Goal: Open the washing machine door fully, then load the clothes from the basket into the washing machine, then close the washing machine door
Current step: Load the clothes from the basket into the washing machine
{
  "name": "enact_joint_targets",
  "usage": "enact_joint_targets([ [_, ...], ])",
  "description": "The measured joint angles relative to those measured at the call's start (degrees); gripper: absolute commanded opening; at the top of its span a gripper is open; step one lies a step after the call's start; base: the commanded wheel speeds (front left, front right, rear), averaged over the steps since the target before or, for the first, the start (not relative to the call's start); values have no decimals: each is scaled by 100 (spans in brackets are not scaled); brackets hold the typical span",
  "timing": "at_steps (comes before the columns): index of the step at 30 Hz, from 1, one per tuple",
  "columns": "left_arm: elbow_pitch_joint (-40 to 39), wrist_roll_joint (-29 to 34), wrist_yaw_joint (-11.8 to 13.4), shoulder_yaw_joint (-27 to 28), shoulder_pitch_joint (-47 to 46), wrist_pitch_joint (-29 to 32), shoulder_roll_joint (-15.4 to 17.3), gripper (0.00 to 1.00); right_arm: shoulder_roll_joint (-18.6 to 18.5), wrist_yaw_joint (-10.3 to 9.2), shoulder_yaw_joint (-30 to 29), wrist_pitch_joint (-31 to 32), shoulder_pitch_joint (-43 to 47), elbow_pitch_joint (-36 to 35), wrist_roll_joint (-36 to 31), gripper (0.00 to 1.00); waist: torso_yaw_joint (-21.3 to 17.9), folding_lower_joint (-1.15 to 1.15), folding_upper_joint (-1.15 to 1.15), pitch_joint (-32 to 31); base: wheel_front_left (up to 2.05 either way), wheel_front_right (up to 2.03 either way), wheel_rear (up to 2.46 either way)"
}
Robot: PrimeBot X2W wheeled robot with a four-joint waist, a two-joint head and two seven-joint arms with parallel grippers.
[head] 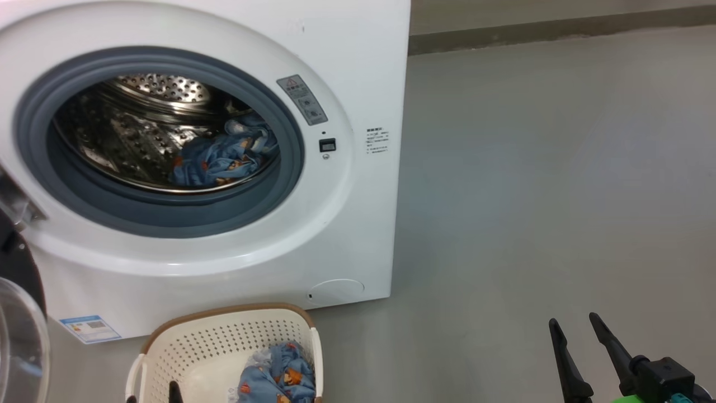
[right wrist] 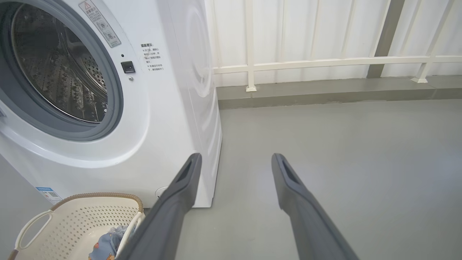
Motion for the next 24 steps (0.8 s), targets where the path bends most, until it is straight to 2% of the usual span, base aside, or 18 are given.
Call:
enact_joint_targets([
  [4,254,-218,-27,-51,-162,114,11,100,3,0,18,0,-109,-24,0,100,-118,0,0,168,0,0,0],
  [11,878,-560,-260,-30,-808,463,115,100,81,-1,73,0,-527,-88,0,100,-381,0,0,614,0,0,0],
  [24,2230,-769,-390,79,-1881,870,366,100,194,-1,164,0,-1013,-102,16,100,-963,0,0,1440,0,0,0],
])
